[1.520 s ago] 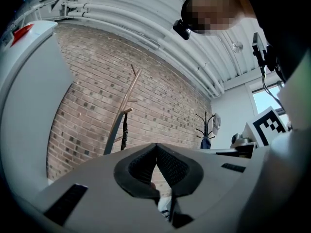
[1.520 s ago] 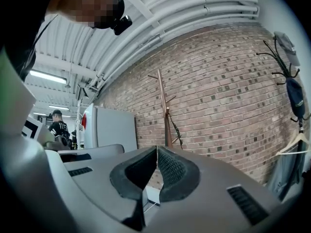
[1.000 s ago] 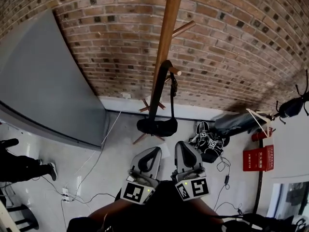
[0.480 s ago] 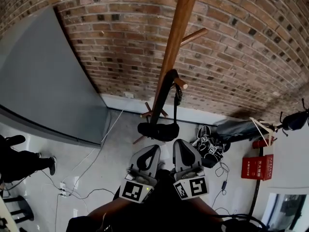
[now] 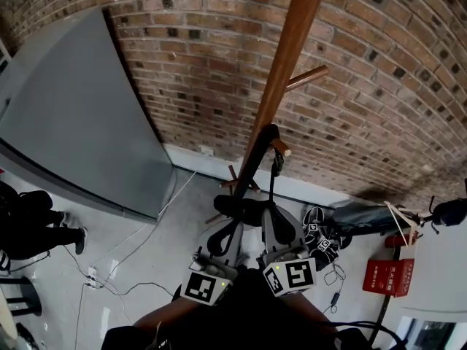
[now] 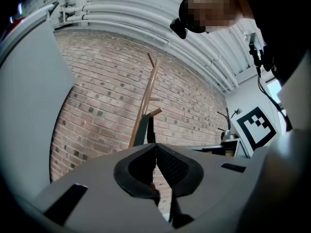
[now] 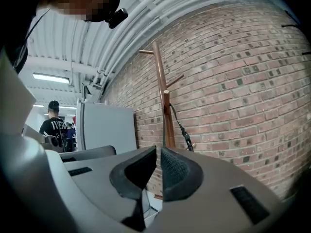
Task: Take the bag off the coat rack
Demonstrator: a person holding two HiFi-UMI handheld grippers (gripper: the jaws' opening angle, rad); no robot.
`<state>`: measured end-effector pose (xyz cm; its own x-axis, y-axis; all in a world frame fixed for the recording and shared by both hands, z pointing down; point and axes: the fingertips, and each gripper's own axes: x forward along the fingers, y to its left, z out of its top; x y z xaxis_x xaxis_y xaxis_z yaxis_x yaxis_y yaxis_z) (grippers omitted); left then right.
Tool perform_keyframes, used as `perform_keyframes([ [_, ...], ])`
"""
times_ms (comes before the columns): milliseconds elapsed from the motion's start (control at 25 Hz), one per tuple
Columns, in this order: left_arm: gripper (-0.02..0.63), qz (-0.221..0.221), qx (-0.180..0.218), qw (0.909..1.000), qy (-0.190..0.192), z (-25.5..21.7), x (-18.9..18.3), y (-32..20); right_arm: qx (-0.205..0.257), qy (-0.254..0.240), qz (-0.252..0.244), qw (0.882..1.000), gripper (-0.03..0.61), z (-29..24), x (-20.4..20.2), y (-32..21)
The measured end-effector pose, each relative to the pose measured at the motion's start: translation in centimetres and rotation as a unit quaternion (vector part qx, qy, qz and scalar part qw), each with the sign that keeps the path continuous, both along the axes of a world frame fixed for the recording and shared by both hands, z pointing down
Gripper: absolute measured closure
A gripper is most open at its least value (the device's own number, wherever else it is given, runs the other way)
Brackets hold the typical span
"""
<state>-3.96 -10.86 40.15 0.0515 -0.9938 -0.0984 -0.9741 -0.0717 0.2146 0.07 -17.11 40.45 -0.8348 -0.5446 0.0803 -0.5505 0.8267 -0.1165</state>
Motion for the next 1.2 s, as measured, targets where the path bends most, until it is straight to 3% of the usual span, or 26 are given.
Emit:
perform_keyframes([
  [400,0.597,-0.020,-0.003,0.9998,-0.005,0.1,-1.4,-1.4,0.018,-0.018,-0.013,1.000,0.552,-1.9,-2.0,-2.1],
  [640,0.595,-0.028,0.005,0.9995,-0.010,-0.1,-2.1,-1.6,0.016,-0.022,-0.021,0.999,0.495,-2.2,-3.0,-3.3],
  [1200,0.595,-0.051,0.007,0.9986,-0.009,-0.1,-3.9,-1.6,0.022,-0.022,-0.030,0.999,0.491,-3.2,-5.2,-5.3],
])
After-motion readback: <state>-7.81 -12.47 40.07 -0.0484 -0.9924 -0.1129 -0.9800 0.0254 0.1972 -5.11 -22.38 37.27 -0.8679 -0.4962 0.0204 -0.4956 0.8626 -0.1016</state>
